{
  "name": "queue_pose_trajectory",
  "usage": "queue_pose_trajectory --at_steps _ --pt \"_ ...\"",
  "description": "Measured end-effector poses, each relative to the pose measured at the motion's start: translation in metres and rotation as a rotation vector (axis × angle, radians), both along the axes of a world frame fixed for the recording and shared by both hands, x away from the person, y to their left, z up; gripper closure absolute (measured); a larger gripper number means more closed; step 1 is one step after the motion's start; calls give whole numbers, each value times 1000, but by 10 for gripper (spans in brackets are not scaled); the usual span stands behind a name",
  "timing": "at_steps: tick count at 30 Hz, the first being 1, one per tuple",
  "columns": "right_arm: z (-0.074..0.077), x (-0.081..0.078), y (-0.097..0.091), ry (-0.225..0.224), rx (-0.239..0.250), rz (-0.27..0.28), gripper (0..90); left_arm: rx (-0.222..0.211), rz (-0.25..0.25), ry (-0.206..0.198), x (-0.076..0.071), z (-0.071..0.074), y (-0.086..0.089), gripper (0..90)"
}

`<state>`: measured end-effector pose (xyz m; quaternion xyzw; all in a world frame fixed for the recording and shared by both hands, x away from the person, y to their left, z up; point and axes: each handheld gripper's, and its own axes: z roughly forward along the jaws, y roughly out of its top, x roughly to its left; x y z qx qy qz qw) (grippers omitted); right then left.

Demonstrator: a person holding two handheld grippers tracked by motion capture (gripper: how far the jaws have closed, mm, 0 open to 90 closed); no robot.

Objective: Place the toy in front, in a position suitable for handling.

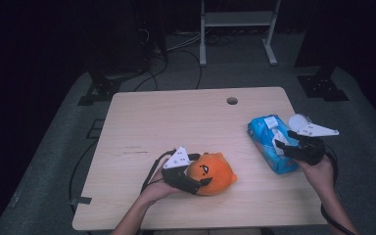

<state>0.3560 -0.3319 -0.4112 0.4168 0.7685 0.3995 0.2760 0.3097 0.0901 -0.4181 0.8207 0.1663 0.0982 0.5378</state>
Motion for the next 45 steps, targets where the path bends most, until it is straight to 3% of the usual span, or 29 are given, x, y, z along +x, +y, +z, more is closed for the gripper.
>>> queue_pose_trajectory --at_steps 3,6,8,9,10,13,14,16,19,20,23,26,28,29,31,32,33,34,35,37,38,39,42,43,45 --pt "-5 6 2 10 -14 0 483 5 20 -9 -3 0 7 106" --pt "-13 11 6 35 -38 -19 540 85 35 -39 -6 -8 9 106" --pt "-19 14 7 66 -38 -32 540 113 29 -52 -7 -11 11 107" --pt "-21 13 7 64 -29 -33 601 107 29 -55 -5 -11 12 108" --pt "-21 13 7 64 -29 -33 601 107 29 -55 -5 -11 12 110" --pt "-20 11 10 69 -37 -41 739 78 25 -29 -2 -13 12 127" --pt "-19 10 11 69 -55 -42 762 80 22 -22 -1 -14 11 132" --pt "-18 10 9 81 -48 -43 804 90 10 -23 -3 -17 10 144" --pt "-15 10 -1 93 14 -46 840 102 13 -40 -6 -19 9 144" --pt "-15 10 -1 93 14 -46 840 103 16 -41 -6 -19 8 144" --pt "-2 3 -6 61 50 -41 845 105 28 -51 -6 -22 7 144" --pt "21 -13 -9 5 109 -16 846 113 24 -55 -6 -22 7 143" --pt "39 -28 -7 -33 124 29 846 112 28 -46 -5 -22 9 142" --pt "52 -39 -2 -52 163 88 846 108 27 -43 -4 -23 9 142" --pt "57 -43 1 -56 170 112 845 106 26 -40 -3 -24 8 141" --pt "62 -47 7 -62 178 149 846 106 27 -40 -3 -24 8 136" --pt "73 -56 23 -55 194 234 845 110 27 -44 -3 -24 8 136" --pt "73 -56 23 -55 194 234 845 113 27 -47 -3 -24 8 136" --pt "76 -58 30 -54 201 271 845 116 25 -49 -4 -24 8 136" --pt "85 -64 52 -34 180 370 844 116 27 -54 -4 -24 9 132" --pt "88 -70 68 -15 172 453 843 113 29 -50 -3 -25 9 124" --pt "88 -70 68 -15 172 453 843 113 29 -50 -3 -25 9 121" --pt "87 -76 91 26 152 558 844 108 26 -44 -2 -25 9 116" --pt "85 -78 102 59 132 615 843 105 25 -42 -1 -26 9 114" --pt "84 -79 104 71 133 632 843 102 27 -40 -2 -26 9 114"
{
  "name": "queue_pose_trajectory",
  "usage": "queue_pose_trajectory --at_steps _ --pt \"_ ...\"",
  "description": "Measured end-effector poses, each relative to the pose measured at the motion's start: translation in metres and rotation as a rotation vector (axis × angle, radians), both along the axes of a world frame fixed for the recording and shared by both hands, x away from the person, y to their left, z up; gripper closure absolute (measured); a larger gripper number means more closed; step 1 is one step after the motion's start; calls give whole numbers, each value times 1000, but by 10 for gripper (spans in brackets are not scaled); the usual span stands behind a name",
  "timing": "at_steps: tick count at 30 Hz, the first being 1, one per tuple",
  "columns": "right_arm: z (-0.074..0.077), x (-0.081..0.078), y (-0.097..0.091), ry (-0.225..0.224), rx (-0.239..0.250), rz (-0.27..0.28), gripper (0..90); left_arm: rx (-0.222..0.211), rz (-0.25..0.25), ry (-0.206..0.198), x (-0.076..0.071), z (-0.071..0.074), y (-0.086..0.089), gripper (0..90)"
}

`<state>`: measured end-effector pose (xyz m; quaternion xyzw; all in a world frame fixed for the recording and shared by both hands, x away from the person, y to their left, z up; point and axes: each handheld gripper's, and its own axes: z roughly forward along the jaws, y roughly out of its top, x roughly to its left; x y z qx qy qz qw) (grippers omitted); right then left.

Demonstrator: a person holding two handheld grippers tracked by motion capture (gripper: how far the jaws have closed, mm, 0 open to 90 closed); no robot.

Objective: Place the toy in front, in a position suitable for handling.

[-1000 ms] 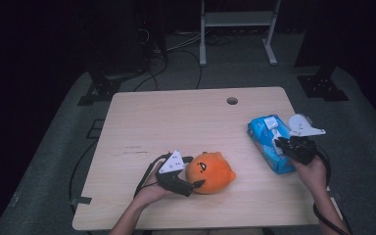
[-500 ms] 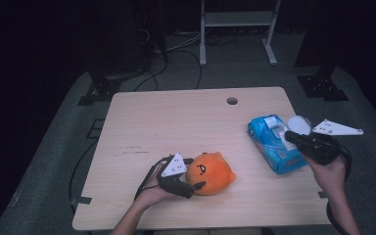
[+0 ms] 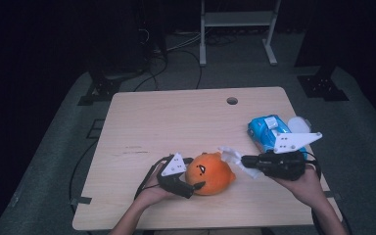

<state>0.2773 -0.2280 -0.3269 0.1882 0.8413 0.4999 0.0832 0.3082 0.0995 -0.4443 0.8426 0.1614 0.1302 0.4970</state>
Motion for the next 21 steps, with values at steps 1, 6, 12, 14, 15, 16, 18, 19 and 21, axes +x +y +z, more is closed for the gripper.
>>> queue_pose_trajectory --at_steps 1,6,12,14,15,16,18,19,21 --pt "0 -1 2 8 0 19 843 2 0 -2 0 0 0 115" --pt "-3 0 8 43 40 85 843 0 -4 -1 0 -1 -1 111" --pt "-33 18 24 103 -49 64 841 14 -14 -17 -2 -1 -4 107" --pt "-44 25 31 109 -96 55 836 13 -21 -10 -2 -1 -5 107" --pt "-48 30 33 114 -99 50 836 9 -25 -8 -1 -2 -5 107" --pt "-52 35 35 121 -100 45 835 3 -28 -4 -1 -2 -5 107" --pt "-58 45 37 137 -79 41 836 -3 -29 2 1 -3 -5 104" --pt "-60 48 39 144 -72 38 836 -3 -29 3 1 -3 -5 104" --pt "-64 52 40 149 -68 28 834 -3 -30 0 0 -3 -5 104"
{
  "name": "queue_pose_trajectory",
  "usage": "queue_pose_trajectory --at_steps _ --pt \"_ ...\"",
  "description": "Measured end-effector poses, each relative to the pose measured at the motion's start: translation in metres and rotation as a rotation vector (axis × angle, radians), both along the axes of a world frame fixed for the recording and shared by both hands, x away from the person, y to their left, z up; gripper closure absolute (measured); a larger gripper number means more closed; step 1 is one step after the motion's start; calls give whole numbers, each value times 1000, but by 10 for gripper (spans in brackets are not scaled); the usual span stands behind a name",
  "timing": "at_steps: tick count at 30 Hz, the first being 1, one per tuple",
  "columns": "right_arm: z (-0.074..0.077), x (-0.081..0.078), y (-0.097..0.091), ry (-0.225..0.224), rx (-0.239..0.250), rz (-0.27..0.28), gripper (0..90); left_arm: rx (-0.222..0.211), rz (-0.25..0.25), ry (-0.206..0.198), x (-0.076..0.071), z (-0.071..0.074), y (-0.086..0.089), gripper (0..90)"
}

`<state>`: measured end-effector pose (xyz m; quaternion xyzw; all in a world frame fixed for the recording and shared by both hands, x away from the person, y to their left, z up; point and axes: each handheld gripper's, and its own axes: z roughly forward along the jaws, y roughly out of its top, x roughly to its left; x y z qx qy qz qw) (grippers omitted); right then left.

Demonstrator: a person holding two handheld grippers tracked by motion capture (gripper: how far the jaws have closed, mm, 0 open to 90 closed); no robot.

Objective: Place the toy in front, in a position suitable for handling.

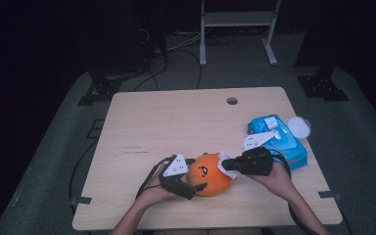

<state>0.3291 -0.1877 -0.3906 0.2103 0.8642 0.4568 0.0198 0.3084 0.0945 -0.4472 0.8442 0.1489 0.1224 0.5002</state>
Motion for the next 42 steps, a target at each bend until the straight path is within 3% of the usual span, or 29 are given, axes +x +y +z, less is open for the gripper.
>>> queue_pose_trajectory --at_steps 5,12,16,18,19,20,22,23,30,34,38,42 --pt "-11 5 0 -8 13 -19 784 1 4 3 0 -1 0 104" --pt "-18 6 2 -89 -16 -59 592 2 3 4 -1 -2 -1 105" --pt "-21 16 2 -55 8 -31 562 21 -13 7 -1 -2 -2 127" --pt "-24 24 1 -7 35 -12 582 33 -21 3 -1 -2 -1 131" --pt "-26 27 0 27 55 -5 688 35 -24 3 -1 -2 0 130" --pt "-26 27 0 27 55 -5 688 38 -25 1 -2 -2 0 130" --pt "-26 26 -3 42 58 -9 788 42 -28 -9 -3 -2 -1 130" --pt "-25 25 -5 41 53 -11 796 43 -30 -14 -3 -2 -1 130" --pt "-4 -2 -15 -7 47 10 803 31 -26 -4 -2 -3 0 128" --pt "16 -23 -22 -39 85 47 803 28 -23 -1 -1 -3 0 125" --pt "35 -45 -19 -51 101 122 804 31 -25 -3 0 -3 0 123" --pt "35 -45 -12 -41 97 144 803 24 -24 -2 0 -4 0 121"
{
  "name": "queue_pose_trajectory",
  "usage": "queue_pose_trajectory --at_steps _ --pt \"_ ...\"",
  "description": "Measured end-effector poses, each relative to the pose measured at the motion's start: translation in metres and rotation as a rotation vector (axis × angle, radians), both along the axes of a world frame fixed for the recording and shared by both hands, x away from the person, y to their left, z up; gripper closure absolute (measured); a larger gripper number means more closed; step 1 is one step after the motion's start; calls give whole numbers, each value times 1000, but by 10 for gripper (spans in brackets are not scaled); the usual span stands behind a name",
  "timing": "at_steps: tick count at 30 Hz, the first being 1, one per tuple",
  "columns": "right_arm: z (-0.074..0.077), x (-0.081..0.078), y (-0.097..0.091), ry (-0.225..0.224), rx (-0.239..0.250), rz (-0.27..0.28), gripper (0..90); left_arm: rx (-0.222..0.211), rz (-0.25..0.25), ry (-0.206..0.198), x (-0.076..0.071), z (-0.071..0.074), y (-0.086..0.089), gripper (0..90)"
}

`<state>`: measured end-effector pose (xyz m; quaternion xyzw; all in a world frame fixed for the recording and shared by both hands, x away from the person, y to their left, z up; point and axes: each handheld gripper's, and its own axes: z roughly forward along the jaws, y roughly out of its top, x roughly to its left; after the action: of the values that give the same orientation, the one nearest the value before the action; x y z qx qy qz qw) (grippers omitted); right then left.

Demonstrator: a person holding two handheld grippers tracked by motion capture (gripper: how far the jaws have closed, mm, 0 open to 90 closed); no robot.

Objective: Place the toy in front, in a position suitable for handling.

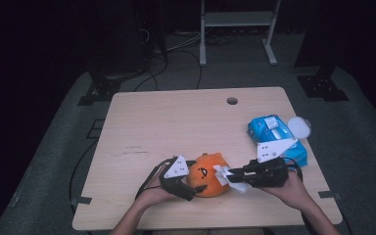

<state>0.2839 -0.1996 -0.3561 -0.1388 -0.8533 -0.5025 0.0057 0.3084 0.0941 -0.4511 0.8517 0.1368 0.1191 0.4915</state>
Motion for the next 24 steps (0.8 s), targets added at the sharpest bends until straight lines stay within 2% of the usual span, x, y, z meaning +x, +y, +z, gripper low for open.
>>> queue_pose_trajectory --at_steps 3,4,6,8,9,10,12,14,16,20,24 --pt "-13 13 7 20 -30 -17 803 1 0 0 0 0 0 121" --pt "-21 22 10 26 -53 -43 803 -2 1 1 0 0 0 121" --pt "-35 33 16 8 -95 -84 799 -3 1 1 -1 0 0 121" --pt "-44 38 22 0 -95 -95 785 -6 4 8 0 0 0 121" --pt "-46 38 24 -15 -97 -95 776 -8 10 18 1 -1 1 122" --pt "-48 36 28 -62 -111 -104 762 -15 12 25 2 -1 1 123" --pt "-49 33 32 -119 -133 -114 747 -14 12 31 3 -1 2 125" --pt "-51 30 31 -156 -133 -120 706 -3 11 27 3 1 1 127" --pt "-53 27 29 -171 -126 -125 676 10 9 21 2 2 1 127" --pt "-58 23 23 -213 -136 -157 639 6 12 22 2 1 1 128" --pt "-65 30 21 -194 -116 -151 636 11 10 25 2 2 0 130"
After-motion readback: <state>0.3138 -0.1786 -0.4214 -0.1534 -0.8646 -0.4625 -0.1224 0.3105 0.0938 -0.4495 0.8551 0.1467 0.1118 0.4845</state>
